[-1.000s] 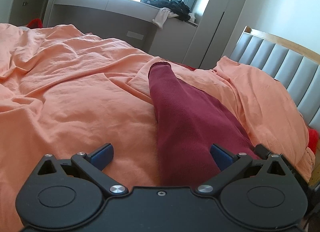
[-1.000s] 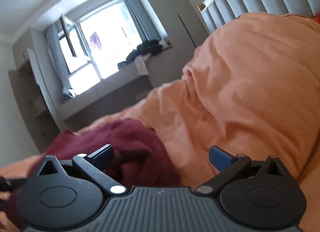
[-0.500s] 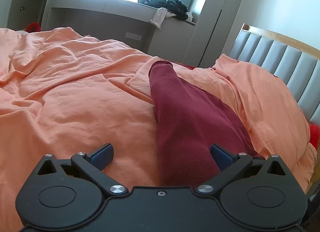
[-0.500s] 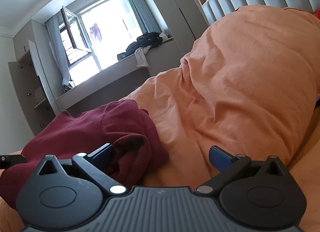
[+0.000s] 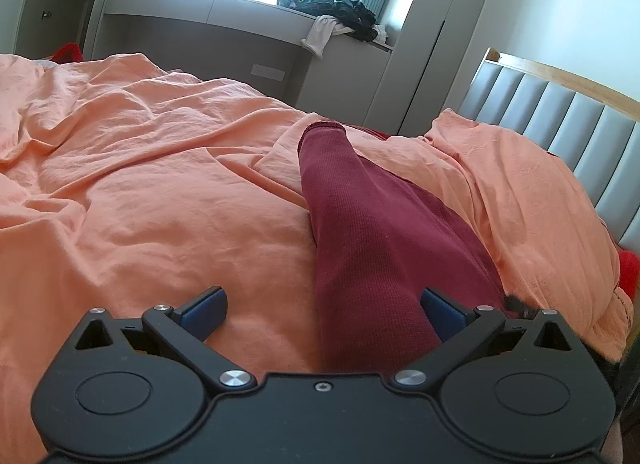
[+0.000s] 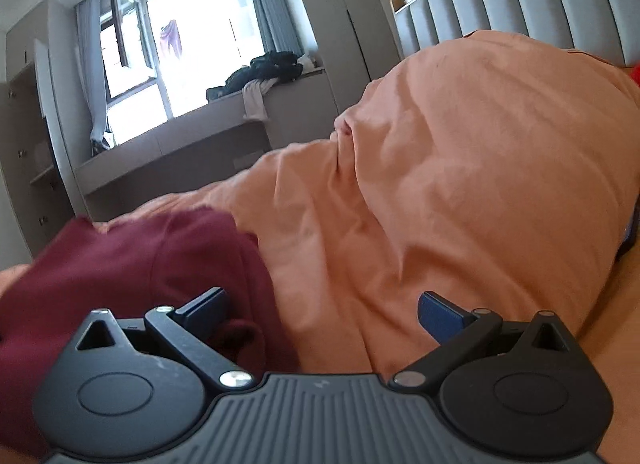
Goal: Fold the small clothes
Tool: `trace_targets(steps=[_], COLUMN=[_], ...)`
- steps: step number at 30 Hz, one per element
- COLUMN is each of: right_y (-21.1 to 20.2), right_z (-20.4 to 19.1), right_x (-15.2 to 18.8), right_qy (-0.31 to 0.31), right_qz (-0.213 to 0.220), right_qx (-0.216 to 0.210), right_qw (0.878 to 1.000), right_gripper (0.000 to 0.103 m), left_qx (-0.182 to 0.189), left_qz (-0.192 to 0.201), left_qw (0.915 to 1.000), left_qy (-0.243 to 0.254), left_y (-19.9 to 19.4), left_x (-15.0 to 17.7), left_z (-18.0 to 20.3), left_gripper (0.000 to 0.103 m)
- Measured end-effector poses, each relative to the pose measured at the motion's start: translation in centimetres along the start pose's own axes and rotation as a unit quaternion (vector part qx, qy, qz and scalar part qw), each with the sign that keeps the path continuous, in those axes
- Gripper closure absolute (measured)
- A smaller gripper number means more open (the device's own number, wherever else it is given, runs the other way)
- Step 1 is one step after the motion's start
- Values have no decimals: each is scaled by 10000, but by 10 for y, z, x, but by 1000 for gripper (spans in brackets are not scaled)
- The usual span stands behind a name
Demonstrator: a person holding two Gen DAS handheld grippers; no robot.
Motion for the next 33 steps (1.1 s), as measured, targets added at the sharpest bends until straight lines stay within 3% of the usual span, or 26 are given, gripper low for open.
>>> trace_targets(steps=[4, 9, 11, 14, 17, 22, 27, 33], right_y=[-9, -18, -20, -16, -5, 22, 42, 54], right_z=[11, 19, 21, 18, 7, -16, -34, -30], right_x=[15, 9, 2, -14, -25, -28, -19, -10], right_qy=[-112, -237, -77, 224, 259, 224, 55, 608], right_qz=[98, 348, 479, 512, 318, -153, -424, -567], right_qx=[90, 251, 22, -720, -1406, -2085, -2373, -2493], right_qw=[9998, 9988, 9988, 9958, 9892, 9776, 9705, 9649], right_gripper=[0, 0, 0, 0, 0, 0, 0, 0], left_qx=[-3, 0, -7, -6, -8, -8, -10, -10], left_qz=[-3, -2, 3, 1, 1, 1, 2, 1], left_qw=[10000, 10000, 10000, 10000, 10000, 10000, 10000, 10000], left_qy=[28, 15, 13, 11, 11, 12, 15, 17], left_y=[0, -1, -1, -1, -1, -1, -1, -1], left_x=[0, 1, 1, 1, 1, 0, 0, 1], left_z=[0, 0, 0, 0, 0, 0, 0, 0], left_gripper=[0, 0, 0, 0, 0, 0, 0, 0])
Point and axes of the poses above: each gripper's, at about its wrist camera, not at the fingertips, and y roughly the way its jaws point, z to its right, x to its underside, the point moved 5 cm from there along y, roughly the way its jaws point, and after that the axes turned 7 degrees about x, right-handed, at the moved point
